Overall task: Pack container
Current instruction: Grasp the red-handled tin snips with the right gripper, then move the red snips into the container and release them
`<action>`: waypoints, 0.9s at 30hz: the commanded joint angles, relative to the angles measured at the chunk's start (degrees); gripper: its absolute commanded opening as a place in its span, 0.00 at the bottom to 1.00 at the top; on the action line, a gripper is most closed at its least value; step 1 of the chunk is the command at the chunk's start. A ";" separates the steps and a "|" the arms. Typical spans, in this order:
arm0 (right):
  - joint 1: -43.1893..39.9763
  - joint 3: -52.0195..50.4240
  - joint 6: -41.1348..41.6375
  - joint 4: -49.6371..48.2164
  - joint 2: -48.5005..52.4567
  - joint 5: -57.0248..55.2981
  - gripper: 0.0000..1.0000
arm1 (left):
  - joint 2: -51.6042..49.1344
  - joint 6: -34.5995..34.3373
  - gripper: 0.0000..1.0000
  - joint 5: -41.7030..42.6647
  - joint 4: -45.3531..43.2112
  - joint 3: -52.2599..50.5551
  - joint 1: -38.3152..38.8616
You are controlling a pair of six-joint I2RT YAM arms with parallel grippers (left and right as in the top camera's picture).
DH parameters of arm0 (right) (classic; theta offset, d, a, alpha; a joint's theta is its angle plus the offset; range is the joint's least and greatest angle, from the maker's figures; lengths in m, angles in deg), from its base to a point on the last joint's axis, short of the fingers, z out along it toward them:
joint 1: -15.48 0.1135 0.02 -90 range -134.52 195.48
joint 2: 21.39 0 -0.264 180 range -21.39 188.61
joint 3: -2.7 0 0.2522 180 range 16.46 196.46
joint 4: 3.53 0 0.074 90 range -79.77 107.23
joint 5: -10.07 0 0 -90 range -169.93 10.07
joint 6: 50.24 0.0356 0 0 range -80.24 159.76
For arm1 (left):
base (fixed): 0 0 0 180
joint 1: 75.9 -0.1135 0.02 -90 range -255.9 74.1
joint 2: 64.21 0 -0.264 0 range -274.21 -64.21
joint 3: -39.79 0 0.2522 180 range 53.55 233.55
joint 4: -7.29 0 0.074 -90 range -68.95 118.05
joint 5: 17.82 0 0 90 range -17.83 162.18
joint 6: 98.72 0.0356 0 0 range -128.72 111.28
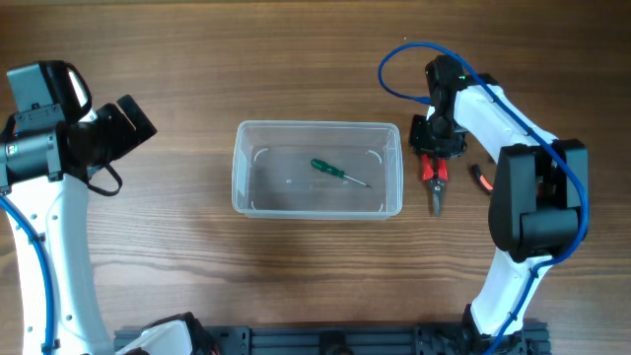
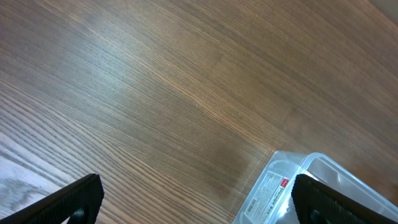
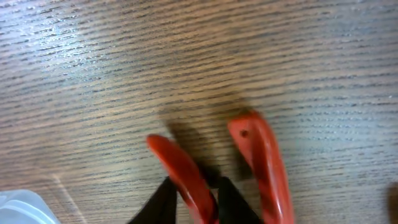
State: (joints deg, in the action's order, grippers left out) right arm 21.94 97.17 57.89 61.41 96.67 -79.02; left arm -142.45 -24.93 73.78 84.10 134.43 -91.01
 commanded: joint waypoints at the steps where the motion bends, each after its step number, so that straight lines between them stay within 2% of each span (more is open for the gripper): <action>1: 0.11 -0.59 0.31 0.31 0.98 -0.22 0.15 | -0.44 0.96 1.00 0.92 0.07 0.50 -0.11; 9: 0.11 -0.59 0.31 0.31 0.98 -0.22 0.04 | -0.44 0.96 1.00 0.92 0.07 0.50 -0.11; 18: 0.11 0.72 0.24 1.11 0.52 -0.94 0.04 | -0.44 0.96 1.00 0.92 0.04 0.50 -0.11; 24: 0.11 7.06 -0.35 5.42 -8.48 -5.11 0.04 | -0.44 0.96 1.00 0.92 0.07 0.52 -0.11; 27: 0.13 7.61 -4.42 5.38 -14.08 -6.19 0.04 | -0.44 0.96 1.00 0.92 0.04 0.52 -0.11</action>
State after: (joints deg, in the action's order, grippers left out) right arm 21.98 102.50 57.08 66.65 88.74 -82.41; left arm -142.45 -24.93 73.78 84.10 134.43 -91.01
